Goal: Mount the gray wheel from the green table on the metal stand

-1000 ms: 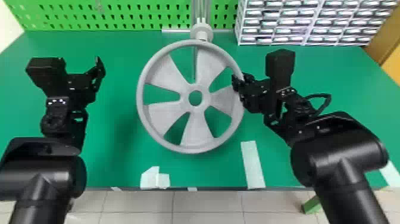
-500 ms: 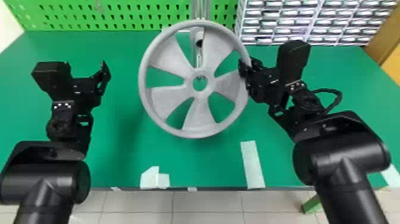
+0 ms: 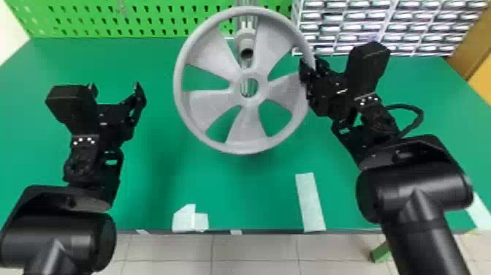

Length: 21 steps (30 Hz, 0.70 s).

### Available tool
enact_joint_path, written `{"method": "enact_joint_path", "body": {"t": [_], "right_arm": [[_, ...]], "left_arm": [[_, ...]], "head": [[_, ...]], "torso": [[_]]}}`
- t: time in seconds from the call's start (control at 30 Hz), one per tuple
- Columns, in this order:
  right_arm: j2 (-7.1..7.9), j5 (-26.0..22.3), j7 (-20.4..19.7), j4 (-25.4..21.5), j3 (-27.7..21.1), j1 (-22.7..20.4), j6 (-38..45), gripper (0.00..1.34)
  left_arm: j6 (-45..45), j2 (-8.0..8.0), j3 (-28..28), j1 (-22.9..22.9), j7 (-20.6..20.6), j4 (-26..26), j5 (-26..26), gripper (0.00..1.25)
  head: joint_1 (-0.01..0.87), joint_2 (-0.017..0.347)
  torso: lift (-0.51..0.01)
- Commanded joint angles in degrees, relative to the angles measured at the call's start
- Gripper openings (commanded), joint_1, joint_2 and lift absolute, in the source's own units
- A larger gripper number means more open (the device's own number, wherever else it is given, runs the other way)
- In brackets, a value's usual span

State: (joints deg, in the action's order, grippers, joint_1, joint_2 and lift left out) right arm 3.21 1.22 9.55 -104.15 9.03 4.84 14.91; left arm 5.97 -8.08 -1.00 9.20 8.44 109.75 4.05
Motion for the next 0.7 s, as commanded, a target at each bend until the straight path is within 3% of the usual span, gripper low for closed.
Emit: {"method": "enact_joint_path", "body": {"t": [0.0, 0.33, 0.67], "right_arm": [[-0.23, 0.36, -1.46, 0.71, 0.55, 0.25, -2.25, 0.19], [-0.31, 0.27, -7.79, 2.99, 2.92, 0.25, -6.82, 0.19], [-0.58, 0.45, -9.81, 4.75, 3.53, 1.13, -7.7, 0.19]], "left_arm": [[0.0, 0.0, 0.82, 1.17, 0.0, 1.17, 0.26, 0.88], [-0.08, 0.0, 2.23, 3.1, 0.17, 4.07, 0.96, 0.88], [0.0, 0.0, 3.81, 4.95, 0.26, 7.41, 1.93, 0.88]], "head": [[0.867, 0.052], [0.867, 0.052], [0.867, 0.052]], "torso": [[-0.1], [-0.1], [-0.1]]}}
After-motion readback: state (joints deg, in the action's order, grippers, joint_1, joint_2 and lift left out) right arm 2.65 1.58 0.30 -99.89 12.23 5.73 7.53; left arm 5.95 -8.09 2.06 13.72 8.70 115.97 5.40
